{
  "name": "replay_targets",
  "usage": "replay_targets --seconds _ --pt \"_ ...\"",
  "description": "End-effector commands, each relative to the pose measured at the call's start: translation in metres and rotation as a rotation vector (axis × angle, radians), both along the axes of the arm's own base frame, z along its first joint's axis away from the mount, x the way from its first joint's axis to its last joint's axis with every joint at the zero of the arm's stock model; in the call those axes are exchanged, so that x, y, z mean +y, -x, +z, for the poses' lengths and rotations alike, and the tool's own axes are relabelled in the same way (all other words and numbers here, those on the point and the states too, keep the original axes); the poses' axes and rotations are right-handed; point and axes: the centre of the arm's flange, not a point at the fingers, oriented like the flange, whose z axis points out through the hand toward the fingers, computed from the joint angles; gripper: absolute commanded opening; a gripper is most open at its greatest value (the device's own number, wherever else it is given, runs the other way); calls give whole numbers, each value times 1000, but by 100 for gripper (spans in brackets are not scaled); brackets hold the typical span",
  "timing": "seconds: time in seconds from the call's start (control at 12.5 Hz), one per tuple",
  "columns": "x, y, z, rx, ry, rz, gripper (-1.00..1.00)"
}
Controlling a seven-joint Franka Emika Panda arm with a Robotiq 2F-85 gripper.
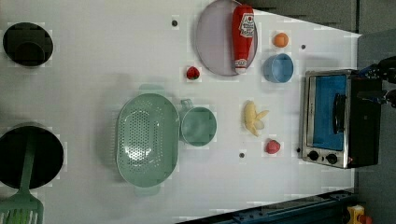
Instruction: Pick Banana and place it in mug.
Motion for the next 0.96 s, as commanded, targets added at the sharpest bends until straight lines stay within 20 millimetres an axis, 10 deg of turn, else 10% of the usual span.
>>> replay_targets --seconds 0.08,0.24,0.96 --pt "-45 134 46 58 -40 -9 54" --pt "-43 135 28 93 -43 -2 97" --pt "-28 98 -180 79 -38 367 100"
